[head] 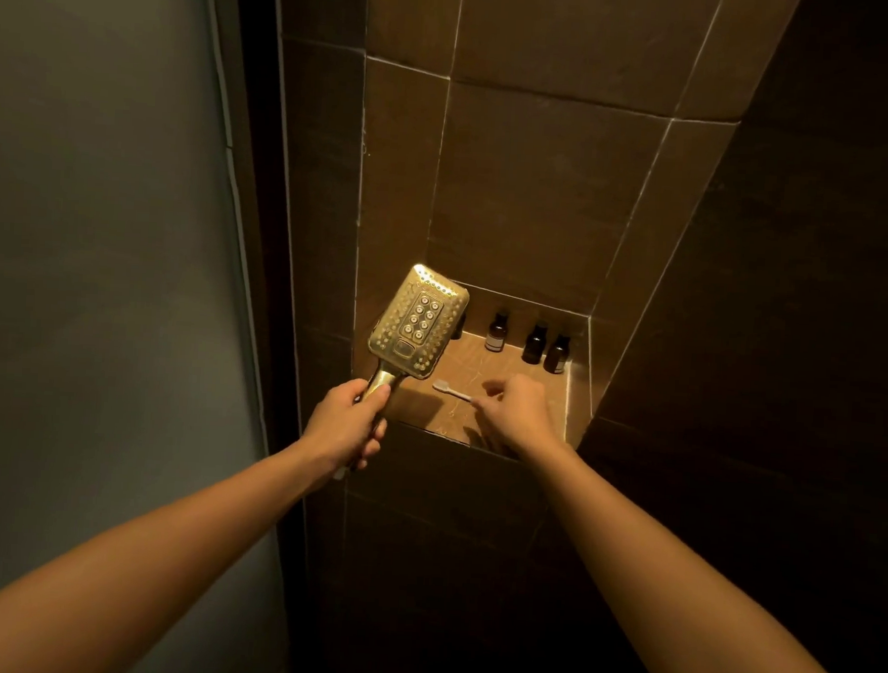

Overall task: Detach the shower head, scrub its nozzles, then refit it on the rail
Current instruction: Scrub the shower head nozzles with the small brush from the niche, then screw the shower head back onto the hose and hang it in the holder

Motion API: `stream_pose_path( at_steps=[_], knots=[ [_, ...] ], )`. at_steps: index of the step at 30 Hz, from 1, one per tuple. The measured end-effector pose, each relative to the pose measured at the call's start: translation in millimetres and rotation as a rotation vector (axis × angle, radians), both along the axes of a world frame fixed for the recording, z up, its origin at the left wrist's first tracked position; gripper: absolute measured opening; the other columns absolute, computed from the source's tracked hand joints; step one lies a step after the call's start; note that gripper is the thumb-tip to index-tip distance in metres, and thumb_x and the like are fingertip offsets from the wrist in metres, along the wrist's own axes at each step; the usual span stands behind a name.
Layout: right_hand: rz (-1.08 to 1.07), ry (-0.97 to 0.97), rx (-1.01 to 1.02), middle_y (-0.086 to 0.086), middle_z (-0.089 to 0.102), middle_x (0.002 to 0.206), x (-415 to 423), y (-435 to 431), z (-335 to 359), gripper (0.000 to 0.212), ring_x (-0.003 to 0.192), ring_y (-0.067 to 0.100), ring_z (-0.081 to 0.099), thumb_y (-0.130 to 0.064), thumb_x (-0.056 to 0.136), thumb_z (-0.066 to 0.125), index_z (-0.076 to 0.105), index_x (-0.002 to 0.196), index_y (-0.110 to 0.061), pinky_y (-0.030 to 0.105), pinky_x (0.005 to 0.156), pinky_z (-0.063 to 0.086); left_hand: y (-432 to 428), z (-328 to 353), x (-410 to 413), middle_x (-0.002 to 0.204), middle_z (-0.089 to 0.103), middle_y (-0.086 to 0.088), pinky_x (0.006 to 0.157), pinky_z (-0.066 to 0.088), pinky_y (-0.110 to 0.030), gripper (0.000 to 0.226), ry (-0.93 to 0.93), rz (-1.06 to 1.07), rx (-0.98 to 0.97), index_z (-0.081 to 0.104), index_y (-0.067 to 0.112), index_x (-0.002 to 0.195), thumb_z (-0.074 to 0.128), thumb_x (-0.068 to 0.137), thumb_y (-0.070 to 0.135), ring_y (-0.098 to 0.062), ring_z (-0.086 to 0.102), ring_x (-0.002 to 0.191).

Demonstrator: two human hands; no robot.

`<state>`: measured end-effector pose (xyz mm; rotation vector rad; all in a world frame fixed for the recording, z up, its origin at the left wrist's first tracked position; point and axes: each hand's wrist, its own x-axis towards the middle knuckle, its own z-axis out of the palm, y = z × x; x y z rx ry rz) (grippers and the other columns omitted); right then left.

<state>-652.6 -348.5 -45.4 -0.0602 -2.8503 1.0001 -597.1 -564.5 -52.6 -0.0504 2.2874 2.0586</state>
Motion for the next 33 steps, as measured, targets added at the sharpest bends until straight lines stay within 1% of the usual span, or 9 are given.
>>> stream_pose_path(
  at_steps=[3, 6, 9, 14, 17, 19, 21, 27, 33],
  knots=[
    [0.078, -0.053, -0.502, 0.010, 0.068, 0.116, 19.9, -20.3, 11.6, 0.037, 0.097, 0.015, 0.066, -0.020, 0.088, 0.069, 0.063, 0.122, -0.008, 0.020, 0.068, 0.055, 6.4, 2.7, -1.8, 0.062, 0.054, -0.005, 0.040, 0.036, -0.023, 0.023, -0.030, -0.010, 0.058, 0.052, 0.019, 0.089, 0.041, 0.103, 0.033, -0.013, 0.043, 0.039],
    [0.155, -0.244, -0.987, 0.016, 0.071, 0.111, 43.2, -40.0, 19.2, 0.036, 0.097, 0.027, 0.071, -0.011, 0.086, 0.070, 0.062, 0.120, -0.002, 0.036, 0.086, 0.058, 10.4, 1.4, 2.0, 0.061, 0.055, -0.004, 0.039, 0.036, -0.023, 0.024, -0.066, -0.039, 0.111, 0.054, 0.018, 0.096, 0.037, 0.104, 0.033, -0.014, 0.044, 0.039],
    [0.201, -0.362, -1.235, 0.018, 0.071, 0.112, 59.3, -55.2, 16.1, 0.032, 0.104, 0.032, 0.069, -0.006, 0.086, 0.068, 0.064, 0.117, 0.000, 0.043, 0.099, 0.051, 13.7, -3.6, 12.1, 0.062, 0.056, -0.003, 0.040, 0.037, -0.024, 0.028, -0.078, -0.090, 0.138, 0.054, 0.015, 0.098, 0.035, 0.104, 0.034, -0.014, 0.047, 0.042],
    [0.062, -0.289, -1.287, 0.015, 0.071, 0.107, 83.3, -60.4, -2.3, 0.032, 0.104, 0.030, 0.066, 0.002, 0.084, 0.067, 0.063, 0.116, -0.001, 0.044, 0.096, 0.052, 19.3, -26.3, 30.8, 0.066, 0.056, -0.004, 0.041, 0.039, -0.025, 0.027, -0.094, -0.189, 0.097, 0.054, 0.018, 0.093, 0.036, 0.104, 0.034, -0.014, 0.048, 0.044],
    [-0.073, -0.214, -1.261, 0.012, 0.070, 0.100, 101.8, -53.5, -14.7, 0.036, 0.096, 0.026, 0.066, 0.007, 0.081, 0.067, 0.061, 0.116, -0.002, 0.041, 0.085, 0.055, 30.8, -46.5, 45.7, 0.067, 0.056, -0.005, 0.042, 0.039, -0.025, 0.025, -0.139, -0.302, 0.112, 0.052, 0.018, 0.091, 0.038, 0.104, 0.034, -0.014, 0.048, 0.043],
    [-0.157, -0.168, -1.234, 0.011, 0.070, 0.093, 115.6, -43.5, -25.0, 0.034, 0.089, 0.025, 0.068, 0.013, 0.079, 0.065, 0.062, 0.108, -0.004, 0.038, 0.077, 0.055, 42.9, -58.7, 59.0, 0.068, 0.056, -0.007, 0.041, 0.040, -0.024, 0.021, -0.157, -0.357, 0.130, 0.050, 0.017, 0.093, 0.039, 0.104, 0.032, -0.014, 0.047, 0.042],
    [-0.214, -0.143, -1.192, 0.011, 0.071, 0.093, 133.6, -29.6, -33.6, 0.035, 0.088, 0.024, 0.069, 0.016, 0.078, 0.064, 0.062, 0.106, -0.004, 0.037, 0.077, 0.056, 55.2, -67.7, 73.7, 0.070, 0.059, -0.010, 0.041, 0.045, -0.025, 0.020, -0.177, -0.417, 0.147, 0.052, 0.014, 0.097, 0.042, 0.104, 0.030, -0.016, 0.052, 0.043],
    [-0.320, -0.137, -1.194, 0.014, 0.071, 0.102, 199.1, 10.5, -38.2, 0.039, 0.091, 0.025, 0.071, 0.015, 0.080, 0.063, 0.060, 0.114, -0.003, 0.036, 0.077, 0.059, 80.6, -72.2, 125.4, 0.083, 0.066, -0.017, 0.053, 0.057, -0.034, 0.019, -0.266, -0.634, 0.170, 0.053, 0.005, 0.112, 0.050, 0.101, 0.020, -0.022, 0.064, 0.057],
    [-0.394, -0.066, -1.242, 0.019, 0.068, 0.109, 277.6, 54.5, -32.7, 0.039, 0.100, 0.034, 0.069, 0.015, 0.080, 0.064, 0.057, 0.114, -0.002, 0.041, 0.080, 0.059, 115.3, -64.4, 175.8, 0.090, 0.069, -0.014, 0.070, 0.058, -0.044, 0.021, -0.326, -0.802, 0.049, 0.059, 0.012, 0.112, 0.061, 0.095, 0.023, -0.028, 0.070, 0.074]
  ],
)
